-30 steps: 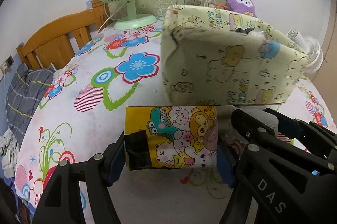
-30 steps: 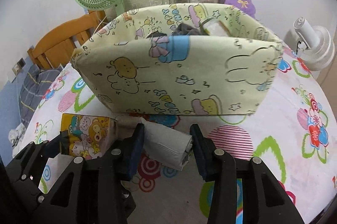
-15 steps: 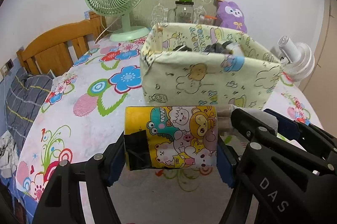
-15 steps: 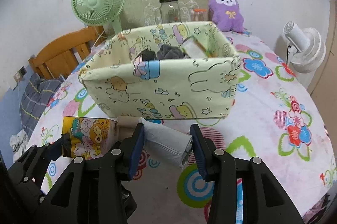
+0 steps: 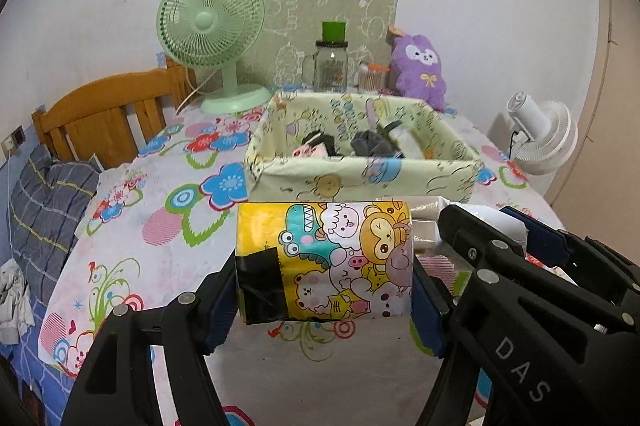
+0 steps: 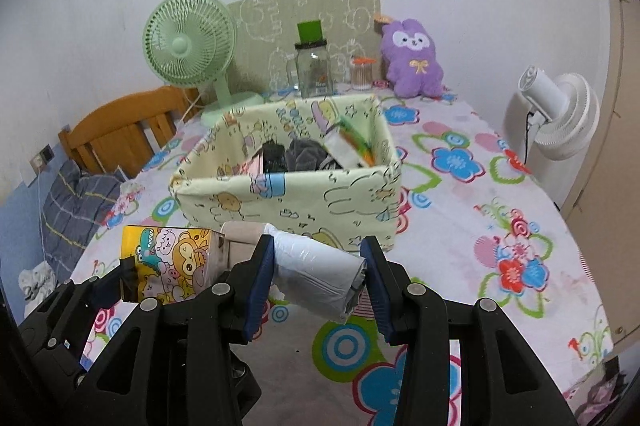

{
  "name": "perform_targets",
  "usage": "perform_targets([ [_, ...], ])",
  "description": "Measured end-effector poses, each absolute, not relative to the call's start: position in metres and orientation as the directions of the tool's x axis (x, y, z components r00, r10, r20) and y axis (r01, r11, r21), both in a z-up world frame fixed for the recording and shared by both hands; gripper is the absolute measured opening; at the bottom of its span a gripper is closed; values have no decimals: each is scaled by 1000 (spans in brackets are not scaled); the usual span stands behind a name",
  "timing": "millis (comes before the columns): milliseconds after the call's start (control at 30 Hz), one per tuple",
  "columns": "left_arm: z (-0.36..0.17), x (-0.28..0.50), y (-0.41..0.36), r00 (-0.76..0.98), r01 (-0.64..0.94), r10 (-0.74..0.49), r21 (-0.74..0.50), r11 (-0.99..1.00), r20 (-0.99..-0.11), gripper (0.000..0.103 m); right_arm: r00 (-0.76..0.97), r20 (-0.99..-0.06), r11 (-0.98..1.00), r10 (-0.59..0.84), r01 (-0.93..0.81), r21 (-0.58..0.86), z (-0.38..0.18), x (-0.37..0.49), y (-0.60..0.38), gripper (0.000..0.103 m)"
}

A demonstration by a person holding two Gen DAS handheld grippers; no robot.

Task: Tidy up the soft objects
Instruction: 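Lift the yellow pack with the left tool while the right tool lifts the white roll over the basket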

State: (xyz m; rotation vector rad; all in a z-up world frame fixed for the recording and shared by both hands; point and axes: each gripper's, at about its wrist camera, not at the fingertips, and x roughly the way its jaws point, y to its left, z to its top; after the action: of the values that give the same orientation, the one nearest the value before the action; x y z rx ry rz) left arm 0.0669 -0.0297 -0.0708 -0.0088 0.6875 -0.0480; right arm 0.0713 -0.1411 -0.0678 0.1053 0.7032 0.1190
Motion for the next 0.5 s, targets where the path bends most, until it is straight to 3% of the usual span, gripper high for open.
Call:
perform_targets([
  [500,-22,46,-44,831,68,-60,-6,998,-553,75,819,-557,988,133,-69,135,-17,46,-156,47],
])
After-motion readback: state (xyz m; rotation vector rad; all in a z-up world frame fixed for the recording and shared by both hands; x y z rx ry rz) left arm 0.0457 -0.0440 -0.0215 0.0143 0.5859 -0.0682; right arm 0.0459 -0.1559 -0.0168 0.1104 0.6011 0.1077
